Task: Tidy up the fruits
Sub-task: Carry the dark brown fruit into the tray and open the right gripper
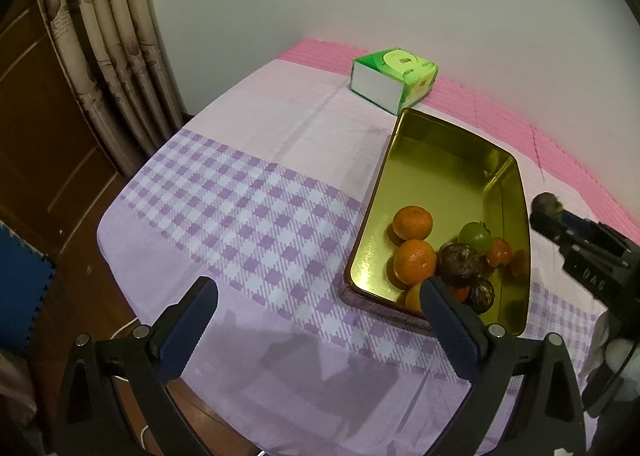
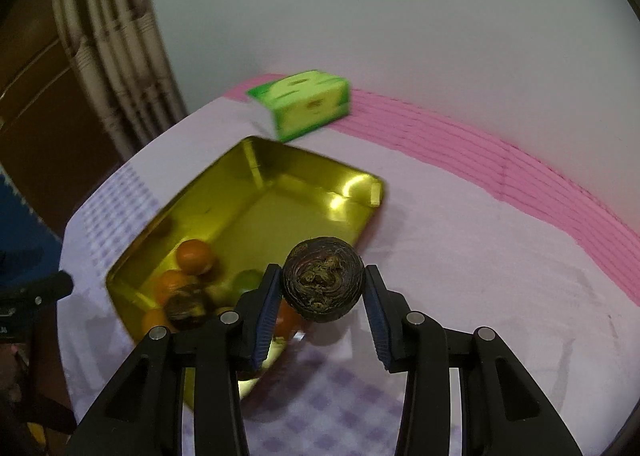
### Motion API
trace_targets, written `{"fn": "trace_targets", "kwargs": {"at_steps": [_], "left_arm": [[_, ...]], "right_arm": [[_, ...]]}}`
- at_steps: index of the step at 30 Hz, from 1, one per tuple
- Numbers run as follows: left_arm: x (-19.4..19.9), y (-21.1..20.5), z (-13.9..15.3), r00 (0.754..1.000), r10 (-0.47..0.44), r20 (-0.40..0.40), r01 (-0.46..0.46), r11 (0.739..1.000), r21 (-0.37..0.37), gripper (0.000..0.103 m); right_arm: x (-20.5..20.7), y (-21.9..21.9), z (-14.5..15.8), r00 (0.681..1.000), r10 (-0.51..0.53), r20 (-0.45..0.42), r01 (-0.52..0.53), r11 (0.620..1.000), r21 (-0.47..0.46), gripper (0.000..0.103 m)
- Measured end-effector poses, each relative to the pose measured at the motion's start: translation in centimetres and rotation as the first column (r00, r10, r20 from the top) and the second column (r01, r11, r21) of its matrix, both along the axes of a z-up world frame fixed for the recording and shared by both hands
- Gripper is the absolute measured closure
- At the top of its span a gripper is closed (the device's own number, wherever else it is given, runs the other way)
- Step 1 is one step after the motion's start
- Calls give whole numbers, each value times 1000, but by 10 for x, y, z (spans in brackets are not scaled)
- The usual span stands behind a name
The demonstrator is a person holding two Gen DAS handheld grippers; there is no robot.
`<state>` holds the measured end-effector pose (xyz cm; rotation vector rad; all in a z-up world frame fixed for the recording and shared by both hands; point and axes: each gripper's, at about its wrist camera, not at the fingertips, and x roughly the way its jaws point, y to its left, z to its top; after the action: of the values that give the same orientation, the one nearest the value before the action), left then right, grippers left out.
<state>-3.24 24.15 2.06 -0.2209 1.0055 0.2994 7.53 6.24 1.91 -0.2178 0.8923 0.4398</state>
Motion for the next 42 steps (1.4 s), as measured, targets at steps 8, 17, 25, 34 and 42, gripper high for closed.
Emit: {"fn": "trace_targets", "kwargs": {"at_steps": [8, 17, 25, 34, 42], "left_arm": [[0, 1, -2, 1000, 0, -4, 0, 1000, -2, 3], [2, 0, -4, 1000, -17, -3, 17, 1000, -10, 3], [2, -2, -5, 1000, -30, -5, 30, 1000, -8, 3], [3, -7, -7, 999, -50, -14, 50, 999, -3, 3], [4, -10, -8, 998, -59, -17, 59, 998, 2, 3]], "right_arm": [[-9, 28, -13, 999, 47, -19, -48, 998, -50, 61], [-12, 43, -28, 997, 63, -38, -66, 993, -95, 61], [-12, 48, -37, 997, 54, -52, -59, 993, -106, 61], [-14, 45, -38, 998, 36, -53, -41, 995, -95, 60], [-23, 43, -23, 999, 32, -16, -33, 995, -90, 48]]}}
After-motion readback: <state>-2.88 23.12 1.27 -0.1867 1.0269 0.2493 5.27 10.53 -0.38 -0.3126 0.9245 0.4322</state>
